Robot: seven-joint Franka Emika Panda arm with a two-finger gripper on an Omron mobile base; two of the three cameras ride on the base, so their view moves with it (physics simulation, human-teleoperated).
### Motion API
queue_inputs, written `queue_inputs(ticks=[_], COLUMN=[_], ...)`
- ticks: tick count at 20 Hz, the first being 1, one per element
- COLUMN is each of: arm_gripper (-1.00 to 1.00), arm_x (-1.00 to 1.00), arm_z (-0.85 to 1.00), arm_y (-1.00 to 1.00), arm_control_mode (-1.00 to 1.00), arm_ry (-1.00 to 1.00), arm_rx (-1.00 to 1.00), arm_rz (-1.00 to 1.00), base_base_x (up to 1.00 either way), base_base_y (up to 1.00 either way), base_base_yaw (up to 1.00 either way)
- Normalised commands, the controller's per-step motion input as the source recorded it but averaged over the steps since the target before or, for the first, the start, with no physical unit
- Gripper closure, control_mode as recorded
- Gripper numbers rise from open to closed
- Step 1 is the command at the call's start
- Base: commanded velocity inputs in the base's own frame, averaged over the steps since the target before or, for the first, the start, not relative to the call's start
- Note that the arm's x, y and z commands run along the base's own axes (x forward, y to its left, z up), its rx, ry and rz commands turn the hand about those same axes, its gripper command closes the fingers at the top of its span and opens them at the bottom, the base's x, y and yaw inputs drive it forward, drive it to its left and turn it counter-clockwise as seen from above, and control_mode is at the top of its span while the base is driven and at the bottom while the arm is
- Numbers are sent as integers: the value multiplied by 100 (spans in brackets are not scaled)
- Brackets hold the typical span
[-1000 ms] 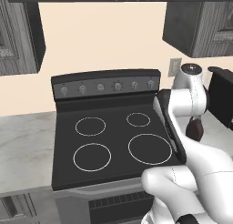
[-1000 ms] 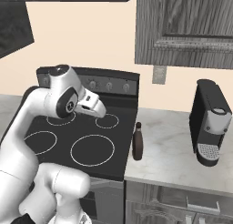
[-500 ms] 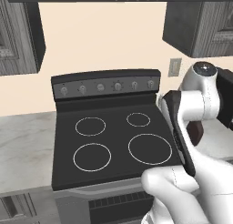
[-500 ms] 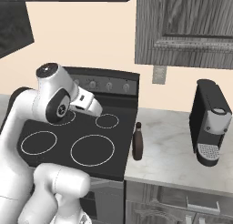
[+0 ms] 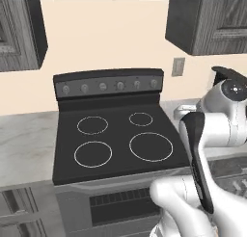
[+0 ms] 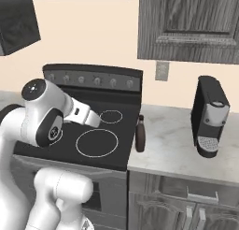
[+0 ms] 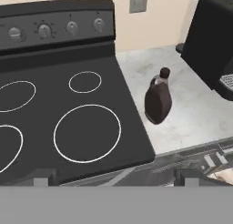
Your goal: Take 2 condiments from the cabinet and move them on the counter near the stove.Make sure the condiments are lined up with each other, next to each other.
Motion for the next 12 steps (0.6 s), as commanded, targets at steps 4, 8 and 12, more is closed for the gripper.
queue_inputs(ticks=[4, 8, 12], arm_gripper=[-100, -100, -100], arm_x=[0, 0, 0], arm_z=[0, 0, 0], arm_y=[0, 0, 0], arm_control_mode=[100, 100, 100], arm_ry=[0, 0, 0], arm_rx=[0, 0, 0], arm_rz=[0, 0, 0], base_base_x=[-98, -47, 0], base_base_y=[-83, -100, -100], base_base_yaw=[10, 12, 12])
